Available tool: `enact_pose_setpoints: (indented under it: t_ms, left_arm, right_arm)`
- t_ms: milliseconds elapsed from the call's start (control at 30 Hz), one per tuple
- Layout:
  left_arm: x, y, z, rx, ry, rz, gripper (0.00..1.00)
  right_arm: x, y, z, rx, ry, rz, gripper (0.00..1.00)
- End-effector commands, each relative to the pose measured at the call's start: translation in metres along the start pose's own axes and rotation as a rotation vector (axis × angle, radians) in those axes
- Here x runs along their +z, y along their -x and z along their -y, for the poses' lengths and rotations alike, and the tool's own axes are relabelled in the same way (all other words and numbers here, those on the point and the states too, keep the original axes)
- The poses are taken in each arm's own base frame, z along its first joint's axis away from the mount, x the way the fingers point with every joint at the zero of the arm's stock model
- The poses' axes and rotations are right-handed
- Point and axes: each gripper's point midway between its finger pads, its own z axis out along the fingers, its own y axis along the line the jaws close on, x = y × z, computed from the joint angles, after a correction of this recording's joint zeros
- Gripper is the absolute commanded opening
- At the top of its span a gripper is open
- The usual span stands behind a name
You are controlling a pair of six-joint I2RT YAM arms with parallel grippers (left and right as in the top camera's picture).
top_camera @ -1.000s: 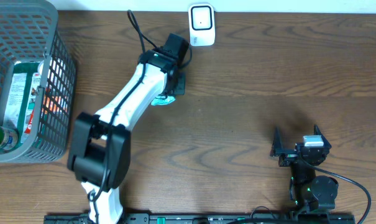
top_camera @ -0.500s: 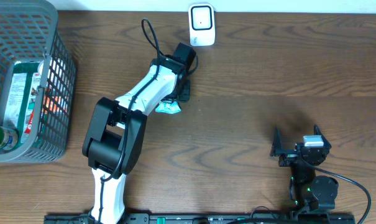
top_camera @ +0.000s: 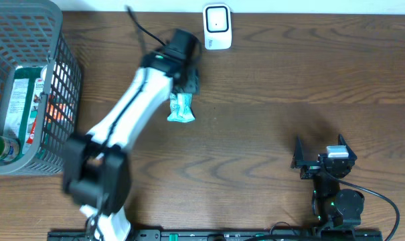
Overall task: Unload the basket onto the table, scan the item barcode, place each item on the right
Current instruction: 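Lower the wipes pack onto the table and open the left gripper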
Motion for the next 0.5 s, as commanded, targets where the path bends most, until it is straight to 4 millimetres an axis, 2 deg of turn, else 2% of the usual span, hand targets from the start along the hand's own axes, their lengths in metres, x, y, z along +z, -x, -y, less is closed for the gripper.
enact_pose_setpoints:
  t_ms: [0, 133, 233, 367, 467]
  left_arm:
    - [-0.069, 0.039, -0.02, -0.054, -0.026, 0.173, 0.72]
    - [-0.133, 0.059, -0.058, -0.091, -0.005, 0.33, 0.72]
    - [-0.18, 0.068, -0.108, -0.165, 0.107, 0.458, 0.72]
    - [-0.221, 0.067, -0.163, -0.241, 0.238, 0.551, 0.72]
    - [-0.236, 0.059, -0.194, -0.305, 0.293, 0.565, 0.72]
  right_arm:
    - [0.0, -0.002, -0.002, -0.01, 0.008, -0.005, 0.99]
    - [0.0, -0.002, -0.002, -0.01, 0.008, -0.005, 0.99]
    - [0.0, -0.001, -0.002, -0.01, 0.008, -0.005, 0.99]
    - [0.0, -0.002, -0.002, -0.01, 0.008, -0.006, 0.99]
    - [0.0, -0.002, -0.002, -0.01, 0.008, -0.005, 0.99]
